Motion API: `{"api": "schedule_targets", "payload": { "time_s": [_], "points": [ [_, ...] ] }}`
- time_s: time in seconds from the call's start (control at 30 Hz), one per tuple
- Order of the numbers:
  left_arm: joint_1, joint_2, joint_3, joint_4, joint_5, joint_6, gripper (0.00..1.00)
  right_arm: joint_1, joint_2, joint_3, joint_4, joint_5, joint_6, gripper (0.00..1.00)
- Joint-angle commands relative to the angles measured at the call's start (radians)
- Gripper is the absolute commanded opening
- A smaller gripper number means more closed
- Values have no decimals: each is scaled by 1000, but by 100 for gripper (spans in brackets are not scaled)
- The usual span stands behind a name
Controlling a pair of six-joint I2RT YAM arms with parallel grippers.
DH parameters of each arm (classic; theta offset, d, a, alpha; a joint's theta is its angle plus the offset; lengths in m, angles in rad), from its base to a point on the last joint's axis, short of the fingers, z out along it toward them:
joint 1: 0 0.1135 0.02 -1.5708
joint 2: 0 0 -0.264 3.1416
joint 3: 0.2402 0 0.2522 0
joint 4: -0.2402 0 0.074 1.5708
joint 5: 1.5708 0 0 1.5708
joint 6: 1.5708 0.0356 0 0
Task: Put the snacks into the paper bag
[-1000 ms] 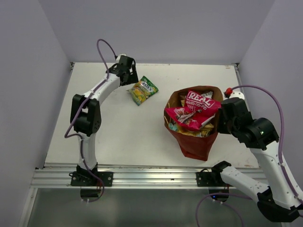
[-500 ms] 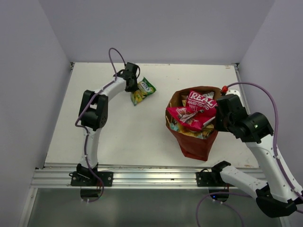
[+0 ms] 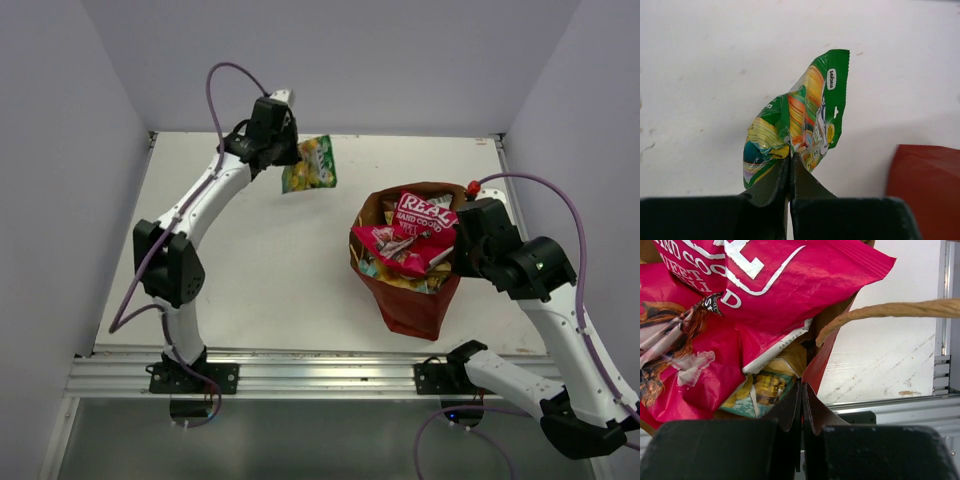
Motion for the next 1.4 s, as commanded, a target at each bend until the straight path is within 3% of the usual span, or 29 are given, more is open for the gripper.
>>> {"api": "schedule_targets", "payload": {
  "time_s": [0.0, 0.1, 0.27, 0.63, 0.87, 1.13, 1.17, 1.23, 1.27, 1.3, 1.33, 1.37],
  "points": [
    [-128, -178, 209, 15, 150, -27, 0, 0, -1, 23, 57, -7, -16, 0],
    [-237, -205, 288, -5, 161, -56, 0, 0, -10, 20, 58, -11, -16, 0],
    [-390, -234, 287, -15, 154, -99, 0, 0, -21, 17, 57, -14, -17, 0],
    [-588, -217, -68, 107, 177, -137, 0, 0, -42, 17, 48, -11, -10, 0],
    [-720, -13, 67, -38, 166, -82, 0, 0, -41, 27, 41, 3, -11, 0],
    [-749, -17, 176, -97, 28, -42, 0, -1, -53, 9, 45, -3, -7, 0],
    [-749, -19, 193, -130, -16, -39, 10, 0, -52, 7, 46, -5, -7, 0],
    [-749, -24, 225, -161, -62, -28, 40, 0, -50, 7, 48, -7, -7, 0],
    [-749, -33, 249, -185, -85, -24, 72, 0, -50, 7, 48, -7, -7, 0],
    [-749, -39, 257, -195, -131, -24, 91, 0, -50, 7, 49, -7, -8, 0],
    [-749, -60, 257, -201, -157, -24, 99, 0, -48, 9, 49, -7, -8, 0],
    [-749, -77, 250, -197, -179, -25, 100, 0, -48, 9, 49, -7, -7, 0]
  ]
}}
